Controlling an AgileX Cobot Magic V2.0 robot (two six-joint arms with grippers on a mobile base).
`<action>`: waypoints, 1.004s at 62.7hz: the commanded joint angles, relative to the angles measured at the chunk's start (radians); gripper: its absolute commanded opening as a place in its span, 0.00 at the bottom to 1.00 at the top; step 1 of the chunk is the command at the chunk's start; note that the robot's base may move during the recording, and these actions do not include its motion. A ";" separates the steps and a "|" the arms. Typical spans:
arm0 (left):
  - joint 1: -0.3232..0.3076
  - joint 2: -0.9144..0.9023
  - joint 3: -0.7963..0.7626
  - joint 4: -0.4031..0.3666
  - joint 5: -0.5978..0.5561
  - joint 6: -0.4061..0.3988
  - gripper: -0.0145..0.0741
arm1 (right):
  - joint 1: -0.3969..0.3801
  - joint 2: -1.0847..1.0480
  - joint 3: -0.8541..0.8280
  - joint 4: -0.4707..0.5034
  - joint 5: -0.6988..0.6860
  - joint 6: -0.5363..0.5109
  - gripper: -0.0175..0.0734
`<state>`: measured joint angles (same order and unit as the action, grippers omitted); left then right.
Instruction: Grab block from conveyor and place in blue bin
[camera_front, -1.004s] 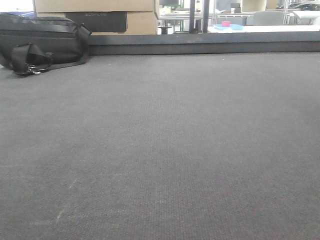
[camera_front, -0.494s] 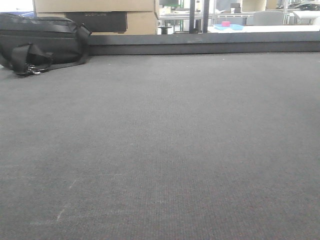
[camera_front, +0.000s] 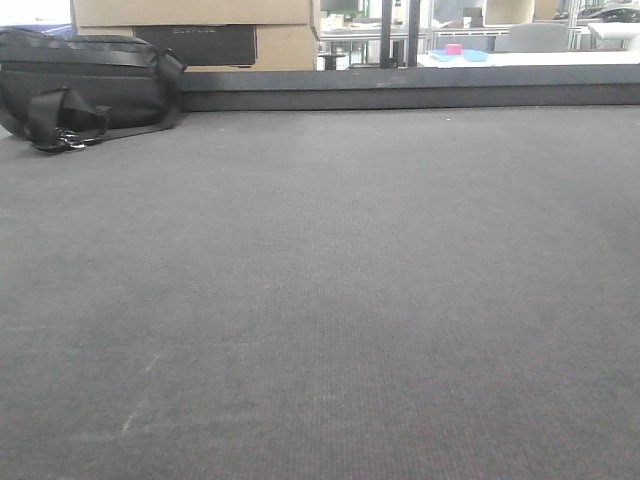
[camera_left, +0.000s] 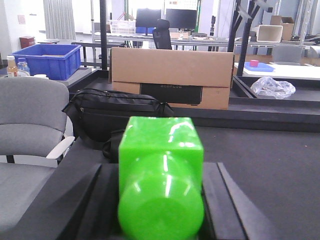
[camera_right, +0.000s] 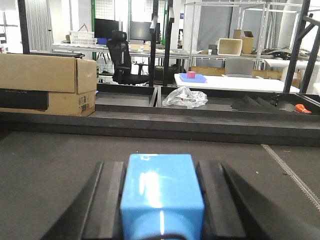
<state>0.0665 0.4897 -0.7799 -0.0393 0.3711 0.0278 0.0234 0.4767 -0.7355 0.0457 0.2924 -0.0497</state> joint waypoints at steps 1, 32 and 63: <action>-0.003 -0.005 0.002 -0.008 -0.022 -0.005 0.04 | -0.005 -0.003 0.001 -0.007 -0.028 0.001 0.01; -0.003 -0.005 0.002 -0.008 -0.022 -0.005 0.04 | -0.005 -0.003 0.001 -0.007 -0.029 0.001 0.01; -0.003 -0.005 0.002 -0.008 -0.022 -0.005 0.04 | -0.003 -0.003 0.001 -0.007 -0.028 0.001 0.01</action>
<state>0.0665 0.4867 -0.7799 -0.0393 0.3679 0.0278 0.0234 0.4767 -0.7355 0.0457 0.2901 -0.0514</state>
